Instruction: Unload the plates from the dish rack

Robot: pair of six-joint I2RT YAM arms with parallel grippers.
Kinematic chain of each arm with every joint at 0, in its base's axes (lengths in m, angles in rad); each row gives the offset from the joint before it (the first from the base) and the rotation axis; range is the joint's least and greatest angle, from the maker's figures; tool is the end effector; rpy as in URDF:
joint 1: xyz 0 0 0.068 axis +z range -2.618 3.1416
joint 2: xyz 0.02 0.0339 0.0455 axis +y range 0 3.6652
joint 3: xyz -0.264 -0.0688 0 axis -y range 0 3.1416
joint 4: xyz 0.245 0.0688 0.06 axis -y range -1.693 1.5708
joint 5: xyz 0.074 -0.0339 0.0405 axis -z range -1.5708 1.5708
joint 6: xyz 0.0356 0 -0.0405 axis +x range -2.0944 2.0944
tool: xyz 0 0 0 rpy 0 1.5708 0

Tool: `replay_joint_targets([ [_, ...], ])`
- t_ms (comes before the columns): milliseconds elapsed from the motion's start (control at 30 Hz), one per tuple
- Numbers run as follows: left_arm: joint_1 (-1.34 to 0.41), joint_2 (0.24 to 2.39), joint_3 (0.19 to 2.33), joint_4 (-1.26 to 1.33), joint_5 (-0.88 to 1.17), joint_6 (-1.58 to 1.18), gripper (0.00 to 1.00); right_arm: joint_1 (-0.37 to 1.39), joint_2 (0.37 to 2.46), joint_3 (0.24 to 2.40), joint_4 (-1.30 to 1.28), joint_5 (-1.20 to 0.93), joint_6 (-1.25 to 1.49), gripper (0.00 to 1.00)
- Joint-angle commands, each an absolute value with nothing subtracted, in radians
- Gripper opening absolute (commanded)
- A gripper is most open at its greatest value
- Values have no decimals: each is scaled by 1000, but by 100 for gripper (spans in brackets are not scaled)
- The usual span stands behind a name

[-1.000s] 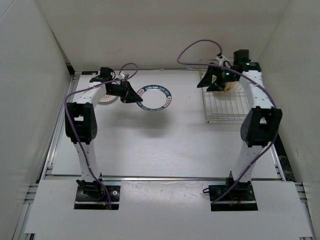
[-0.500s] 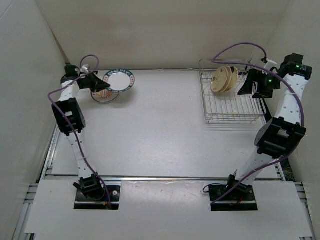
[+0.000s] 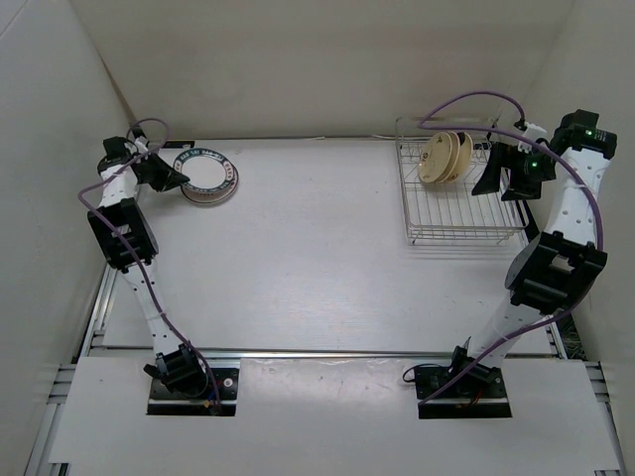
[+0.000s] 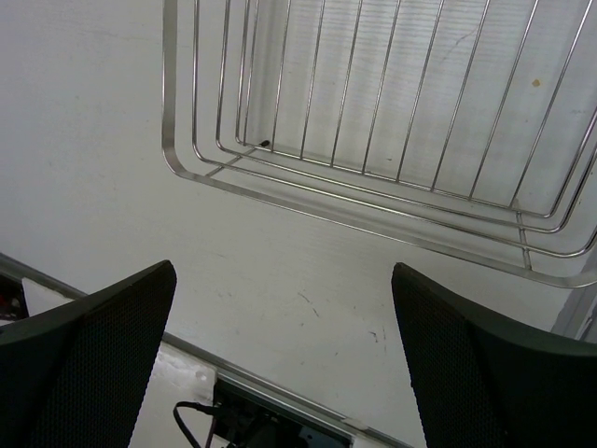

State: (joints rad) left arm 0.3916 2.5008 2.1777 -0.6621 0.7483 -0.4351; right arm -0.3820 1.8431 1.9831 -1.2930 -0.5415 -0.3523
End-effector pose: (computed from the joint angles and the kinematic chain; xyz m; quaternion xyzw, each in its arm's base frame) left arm 0.5068 0.1831 0.1670 -0.2614 0.8585 -0.3557 0.2610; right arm 0.3480 -0.1200 0.3659 -0.0415 0.9433 0.1725 0.2804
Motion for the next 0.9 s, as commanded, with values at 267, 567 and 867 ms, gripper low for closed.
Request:
replay_joint_targets([
  [267, 374, 2464, 2160, -718, 672, -380, 35, -376, 1864, 1973, -1302, -589, -364, 100],
  [567, 374, 2410, 2138, -736, 672, -362, 71, -376, 1873, 1982, -1302, -621, -364, 100],
  [867, 365, 2318, 2036, -787, 626, -316, 88, -376, 1891, 1991, -1282, -666, -319, 100],
])
